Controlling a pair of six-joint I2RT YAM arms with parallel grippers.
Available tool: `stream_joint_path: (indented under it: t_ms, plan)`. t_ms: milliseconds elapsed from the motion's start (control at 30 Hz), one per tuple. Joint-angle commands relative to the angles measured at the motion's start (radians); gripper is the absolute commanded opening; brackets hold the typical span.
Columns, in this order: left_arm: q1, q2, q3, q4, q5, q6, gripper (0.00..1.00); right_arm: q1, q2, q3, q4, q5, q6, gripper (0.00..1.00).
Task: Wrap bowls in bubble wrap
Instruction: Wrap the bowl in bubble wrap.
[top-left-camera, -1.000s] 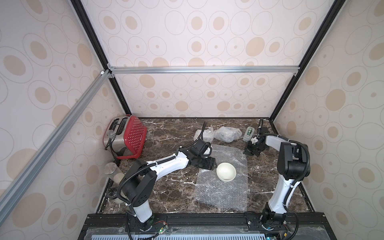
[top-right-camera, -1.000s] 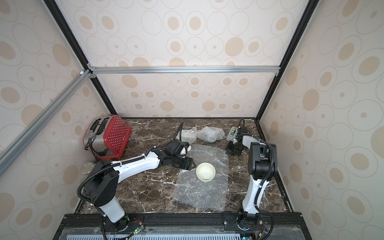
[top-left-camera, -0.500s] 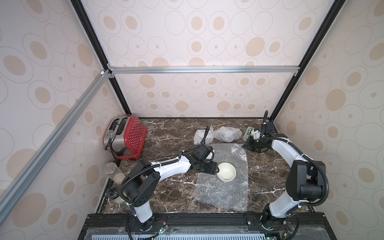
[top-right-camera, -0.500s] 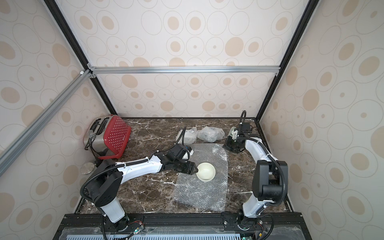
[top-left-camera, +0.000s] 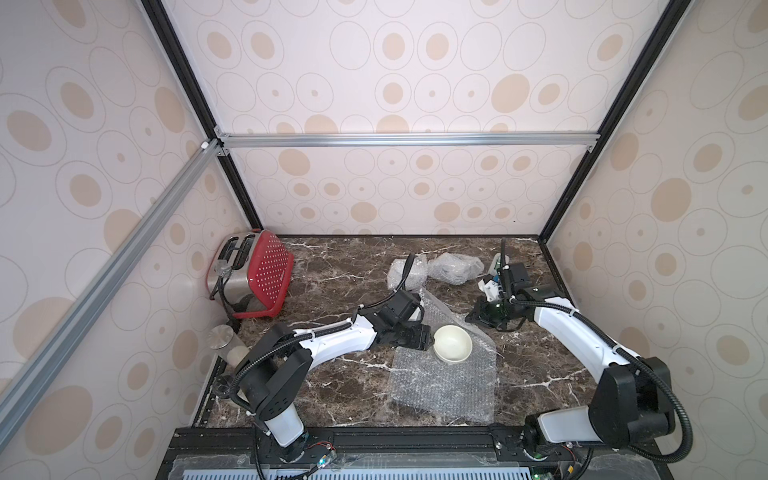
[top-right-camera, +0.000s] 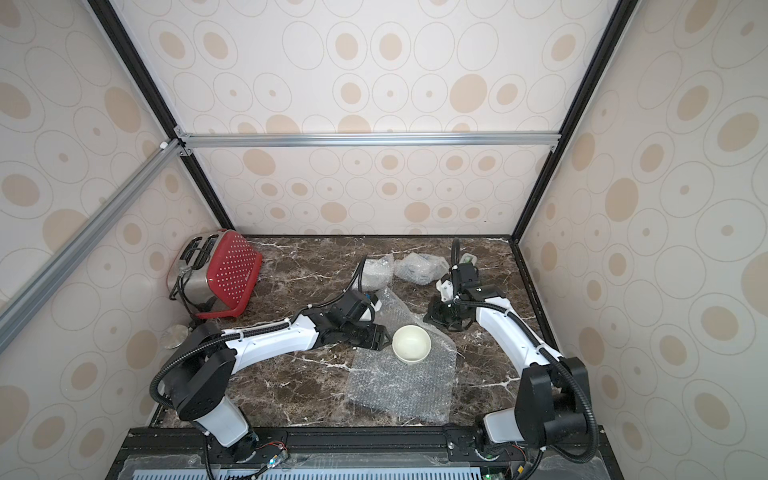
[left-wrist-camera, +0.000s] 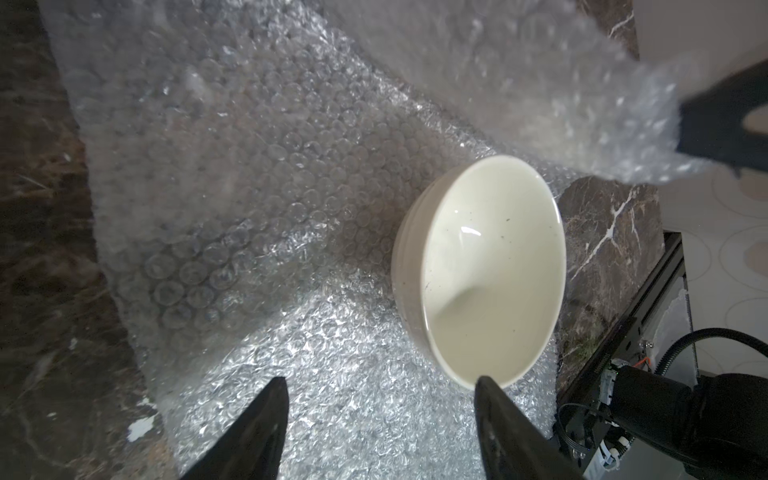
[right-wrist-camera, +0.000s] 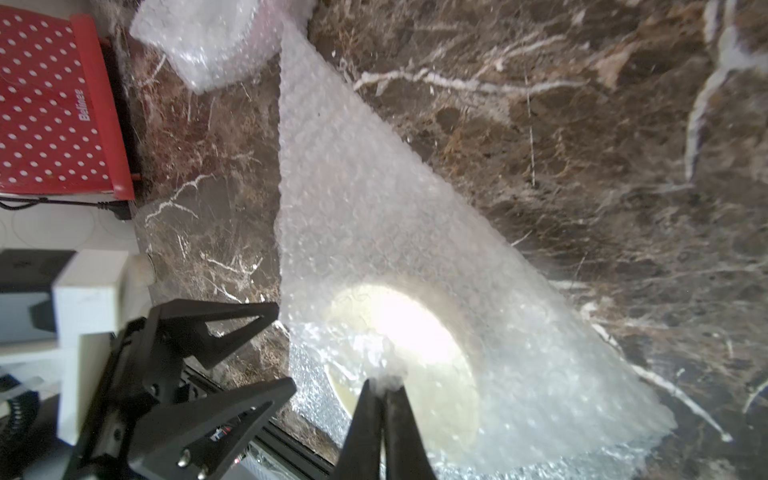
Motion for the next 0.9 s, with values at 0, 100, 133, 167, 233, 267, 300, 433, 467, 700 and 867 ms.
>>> stream_joint_path:
  t_ms: [0, 100, 133, 167, 233, 267, 300, 433, 467, 700, 867]
  plan:
    - [-0.007, -0.044, -0.008, 0.029, -0.041, -0.020, 0.70, 0.040, -0.034, -0.044, -0.063, 0.031, 0.025, 0.07]
    - [-0.007, -0.061, -0.016, 0.043, -0.044, -0.024, 0.72, 0.084, -0.052, -0.085, -0.049, 0.035, 0.053, 0.07]
    - [-0.007, -0.063, -0.015, 0.044, -0.045, -0.025, 0.75, 0.095, -0.053, -0.097, -0.043, 0.036, 0.060, 0.07]
    - [-0.007, -0.065, -0.015, 0.046, -0.040, -0.029, 0.76, 0.110, -0.053, -0.109, -0.031, 0.040, 0.068, 0.07]
    - [-0.007, -0.065, -0.019, 0.062, -0.028, -0.045, 0.77, 0.130, -0.044, -0.127, -0.022, 0.059, 0.077, 0.07]
    - [-0.007, -0.062, -0.022, 0.072, -0.018, -0.053, 0.77, 0.138, -0.033, -0.130, -0.017, 0.065, 0.080, 0.07]
    - [-0.008, -0.059, -0.024, 0.080, -0.009, -0.060, 0.78, 0.147, -0.024, -0.133, -0.009, 0.062, 0.083, 0.07]
    - [-0.019, -0.045, -0.024, 0.099, 0.009, -0.080, 0.80, 0.188, 0.020, -0.133, 0.037, 0.055, 0.101, 0.07]
    - [-0.022, -0.040, -0.021, 0.100, 0.006, -0.084, 0.80, 0.193, 0.035, -0.134, 0.048, 0.052, 0.104, 0.07]
    - [-0.024, 0.015, 0.019, 0.051, -0.041, -0.112, 0.81, 0.200, 0.071, -0.124, 0.060, 0.056, 0.099, 0.08]
    - [-0.033, 0.072, 0.042, 0.086, -0.009, -0.136, 0.80, 0.200, 0.075, -0.130, 0.061, 0.058, 0.099, 0.08]
